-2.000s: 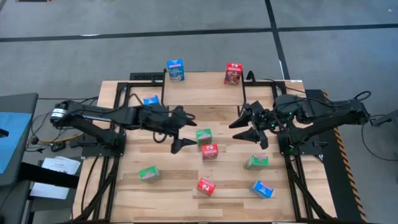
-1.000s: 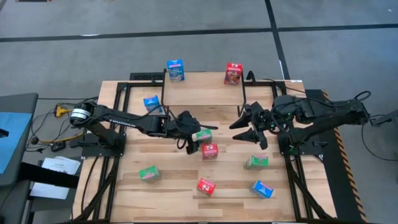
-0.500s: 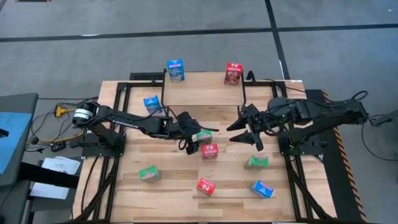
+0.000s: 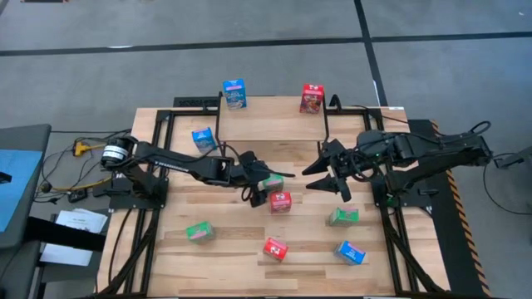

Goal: Stack cereal on shelf
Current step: Put the top green cereal box on the shelf

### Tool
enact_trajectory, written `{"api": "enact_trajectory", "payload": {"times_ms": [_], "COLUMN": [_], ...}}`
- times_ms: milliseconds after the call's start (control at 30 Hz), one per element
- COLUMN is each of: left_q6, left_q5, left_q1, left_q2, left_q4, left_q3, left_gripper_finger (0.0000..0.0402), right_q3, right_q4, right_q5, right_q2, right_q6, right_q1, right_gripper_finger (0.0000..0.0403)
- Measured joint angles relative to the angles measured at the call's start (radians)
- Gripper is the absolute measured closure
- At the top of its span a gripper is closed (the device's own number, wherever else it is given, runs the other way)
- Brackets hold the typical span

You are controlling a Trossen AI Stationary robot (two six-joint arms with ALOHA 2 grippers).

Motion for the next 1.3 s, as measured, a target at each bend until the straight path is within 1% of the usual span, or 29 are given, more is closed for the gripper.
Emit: {"api": "enact_trajectory", "payload": {"times_ms": [67,167,600,700,900,1000,1133,1300], "left_q6": [0.0,0.0,0.019,0.019,0.019,0.02,0.04,0.042], "left_q5": [-0.002,-0.001,0.006,0.009,0.035,0.035,0.052,0.061], "left_q1": [0.0,0.004,0.006,0.006,0.008,0.008,0.008,0.008], "left_q2": [0.003,0.013,0.016,0.016,0.016,0.016,0.016,0.016], "left_q4": [-0.021,-0.001,-0.008,-0.008,-0.008,-0.008,-0.008,-0.007], "left_q3": [-0.003,0.0,-0.002,-0.002,-0.002,-0.002,-0.002,-0.002], "left_gripper_finger": [0.0033,0.0033,0.0036,0.0053,0.011,0.0129,0.014,0.0143], "right_q3": [0.0,0.0,0.0,0.0,0.0,0.0,0.0,0.0], "right_q4": [0.0,-0.001,-0.002,-0.002,-0.001,-0.002,-0.002,-0.002], "right_q5": [0.0,0.0,0.0,0.0,0.0,0.0,0.0,0.0], "right_q2": [0.0,0.0,0.0,0.0,0.0,0.0,0.0,0.0], "right_q6": [0.0,0.0,0.0,0.0,0.0,0.0,0.0,0.0], "right_q1": [0.0,0.0,0.0,0.0,0.0,0.0,0.0,0.0], "right_gripper_finger": [0.0137,0.0137,0.0137,0.0137,0.0137,0.0137,0.0137,0.0137]}}
